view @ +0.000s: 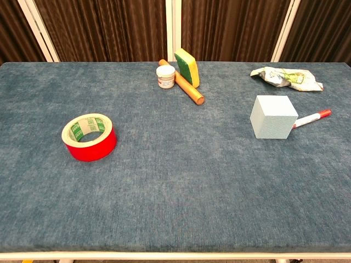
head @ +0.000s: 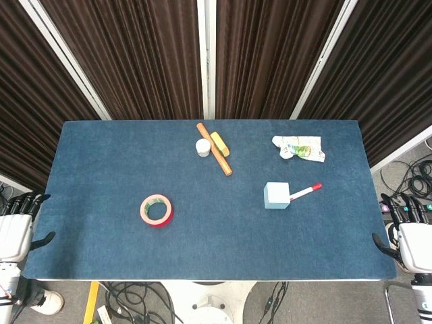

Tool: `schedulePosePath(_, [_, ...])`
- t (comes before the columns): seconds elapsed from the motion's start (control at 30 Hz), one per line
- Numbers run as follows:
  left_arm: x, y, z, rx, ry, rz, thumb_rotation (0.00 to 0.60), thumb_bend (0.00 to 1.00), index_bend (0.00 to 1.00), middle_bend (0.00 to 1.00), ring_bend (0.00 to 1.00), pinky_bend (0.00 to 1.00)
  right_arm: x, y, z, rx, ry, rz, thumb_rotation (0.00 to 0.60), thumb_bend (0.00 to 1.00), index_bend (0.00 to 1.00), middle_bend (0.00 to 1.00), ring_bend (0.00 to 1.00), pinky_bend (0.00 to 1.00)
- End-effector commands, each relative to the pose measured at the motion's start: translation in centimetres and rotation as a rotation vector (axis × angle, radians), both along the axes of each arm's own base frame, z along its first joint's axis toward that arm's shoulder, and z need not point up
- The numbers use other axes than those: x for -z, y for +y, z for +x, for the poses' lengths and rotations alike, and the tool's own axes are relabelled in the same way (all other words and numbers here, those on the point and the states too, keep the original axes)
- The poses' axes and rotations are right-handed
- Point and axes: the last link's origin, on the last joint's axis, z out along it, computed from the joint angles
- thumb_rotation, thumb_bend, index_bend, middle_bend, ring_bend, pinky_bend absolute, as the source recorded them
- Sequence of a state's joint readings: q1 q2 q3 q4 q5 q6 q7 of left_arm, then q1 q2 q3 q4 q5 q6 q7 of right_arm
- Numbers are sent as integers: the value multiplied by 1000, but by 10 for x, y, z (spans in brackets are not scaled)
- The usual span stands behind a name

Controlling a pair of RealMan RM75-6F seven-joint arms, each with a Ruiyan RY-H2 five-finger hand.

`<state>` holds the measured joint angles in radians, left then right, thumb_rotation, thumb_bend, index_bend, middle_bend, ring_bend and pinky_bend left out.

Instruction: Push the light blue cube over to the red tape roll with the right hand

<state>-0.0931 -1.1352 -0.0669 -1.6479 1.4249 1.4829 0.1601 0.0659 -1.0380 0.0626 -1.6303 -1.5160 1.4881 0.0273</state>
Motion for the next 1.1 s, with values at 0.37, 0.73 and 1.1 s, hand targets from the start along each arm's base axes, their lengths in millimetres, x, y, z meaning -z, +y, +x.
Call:
schedulePosePath(0.37, [0, -6, -1, -10, 2, -2, 600, 195, 256, 251, 159, 171, 47, -95, 28, -111, 178, 246, 600, 188, 189, 297, 0, 58])
schedulePosePath(0.73, [-3, -11, -5, -36, 2, 11, 600, 195, 256, 251, 159, 171, 114, -163, 24, -101, 319, 389, 600, 188, 220, 294, 0, 58])
schedulePosePath(1.1, [-2, -15, -8, -53, 0, 7, 600, 195, 256, 251, 159, 171, 154, -181, 15, -88, 388, 409, 600, 188, 292, 300, 3, 58])
